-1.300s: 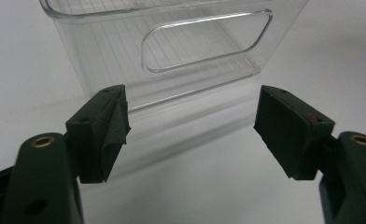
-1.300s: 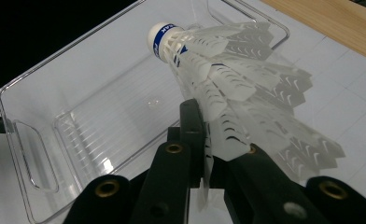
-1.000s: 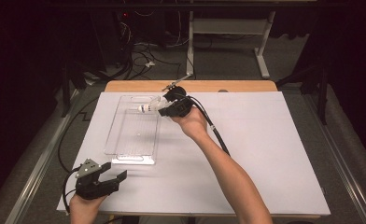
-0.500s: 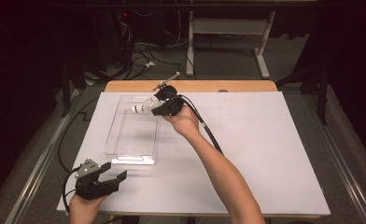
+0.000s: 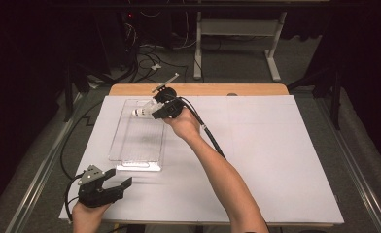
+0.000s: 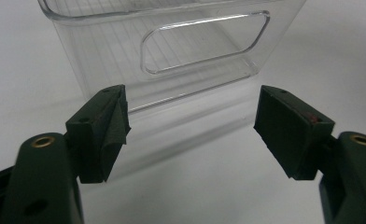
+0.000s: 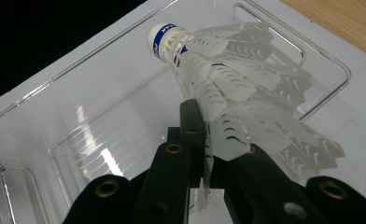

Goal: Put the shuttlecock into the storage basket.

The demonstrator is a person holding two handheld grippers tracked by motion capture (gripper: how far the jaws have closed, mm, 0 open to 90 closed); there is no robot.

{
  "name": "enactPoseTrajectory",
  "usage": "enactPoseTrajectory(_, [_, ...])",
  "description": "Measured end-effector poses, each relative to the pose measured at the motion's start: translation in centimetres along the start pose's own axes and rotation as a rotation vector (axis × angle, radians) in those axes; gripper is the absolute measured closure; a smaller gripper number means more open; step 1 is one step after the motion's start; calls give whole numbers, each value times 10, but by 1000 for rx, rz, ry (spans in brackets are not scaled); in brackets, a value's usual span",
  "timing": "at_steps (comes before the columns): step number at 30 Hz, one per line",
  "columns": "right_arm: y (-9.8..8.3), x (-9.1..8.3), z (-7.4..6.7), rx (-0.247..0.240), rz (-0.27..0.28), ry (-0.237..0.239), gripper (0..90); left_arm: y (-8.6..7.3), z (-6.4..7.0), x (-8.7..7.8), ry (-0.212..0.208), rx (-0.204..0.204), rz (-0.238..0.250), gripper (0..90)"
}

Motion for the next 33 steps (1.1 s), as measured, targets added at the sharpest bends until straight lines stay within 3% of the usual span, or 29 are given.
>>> enactPoseTrajectory(9, [9, 13, 1, -10, -7, 3, 892, 0, -1, -1, -3, -8, 5, 273])
enactPoseTrajectory(18, [6, 33, 2, -21, -35, 8, 892, 0, -1, -1, -3, -9, 3, 273])
enactPoseTrajectory(20, [5, 35, 1, -4, -38, 11, 891, 0, -1, 0, -3, -8, 2, 273])
enactPoseTrajectory(33, [8, 47, -1, -42, -77, 8, 890, 1, 0, 0, -8, -5, 6, 273])
Point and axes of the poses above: each handheld gripper's, and its own axes: x roughly forward along the jaws, y roughly out of its top, z roughly to its right, the point moved 2 cm from there along x, roughly forward along the jaws, and after that the axes turned 15 degrees about -x, right-handed, at the moved point
